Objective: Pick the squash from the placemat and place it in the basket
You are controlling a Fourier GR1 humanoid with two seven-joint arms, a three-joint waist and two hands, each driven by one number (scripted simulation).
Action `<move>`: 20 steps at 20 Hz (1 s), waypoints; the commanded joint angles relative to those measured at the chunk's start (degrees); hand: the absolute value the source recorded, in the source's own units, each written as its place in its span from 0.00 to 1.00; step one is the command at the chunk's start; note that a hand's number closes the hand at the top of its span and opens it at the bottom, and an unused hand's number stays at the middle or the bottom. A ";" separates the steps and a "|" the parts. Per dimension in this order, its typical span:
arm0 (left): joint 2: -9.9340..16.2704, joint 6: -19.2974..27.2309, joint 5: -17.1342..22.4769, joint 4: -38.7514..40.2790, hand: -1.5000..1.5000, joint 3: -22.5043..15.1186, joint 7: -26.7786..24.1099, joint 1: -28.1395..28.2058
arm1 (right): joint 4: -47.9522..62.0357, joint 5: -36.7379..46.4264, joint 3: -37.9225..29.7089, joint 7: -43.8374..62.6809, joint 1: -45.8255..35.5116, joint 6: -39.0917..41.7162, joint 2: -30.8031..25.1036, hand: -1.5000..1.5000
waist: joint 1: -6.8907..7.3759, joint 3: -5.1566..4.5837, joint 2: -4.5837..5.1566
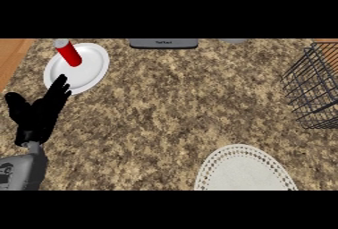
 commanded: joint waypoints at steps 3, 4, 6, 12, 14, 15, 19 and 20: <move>0.01 0.20 -0.60 -0.35 0.50 -0.61 1.24 -1.30 | -8.76 -10.05 -7.62 20.48 -11.10 -4.62 -4.87 1.00 | 1.48 0.02 0.22; -0.07 -0.22 -0.22 1.67 0.50 -0.14 -0.32 -2.14 | -6.89 -9.21 -9.21 23.27 -14.60 -5.93 -6.70 1.00 | 1.50 -0.02 0.36; 1.58 -1.83 0.42 2.65 0.50 0.60 -0.16 -3.04 | -5.51 -9.92 -13.44 27.74 -18.97 -7.19 -9.90 1.00 | 1.29 -0.05 0.25; 1.79 -2.64 0.98 -0.28 0.50 0.94 -0.43 0.40 | 12.41 -9.93 -14.27 40.40 -40.22 -8.80 -22.94 1.00 | 1.80 0.15 -0.13; 1.79 -1.57 0.79 2.60 0.50 1.53 1.05 -3.56 | 17.67 -9.65 -11.47 42.55 -46.81 -8.79 -26.73 1.00 | 1.37 0.17 -0.06; 0.64 -1.32 0.96 0.79 0.50 0.61 2.02 -3.25 | 23.66 -8.99 -11.71 36.16 -46.91 -6.49 -25.51 1.00 | 0.94 0.24 -0.19; 0.51 -1.16 -0.30 3.09 0.50 0.82 -0.45 -2.83 | 31.60 -4.96 -6.58 34.43 -54.20 -5.41 -25.72 1.00 | 0.50 0.23 -0.22; 0.28 -0.06 -0.52 0.13 0.50 0.50 1.85 -2.06 | 35.36 -0.82 -5.82 27.04 -52.05 -5.04 -23.95 1.00 | 0.66 0.28 -0.22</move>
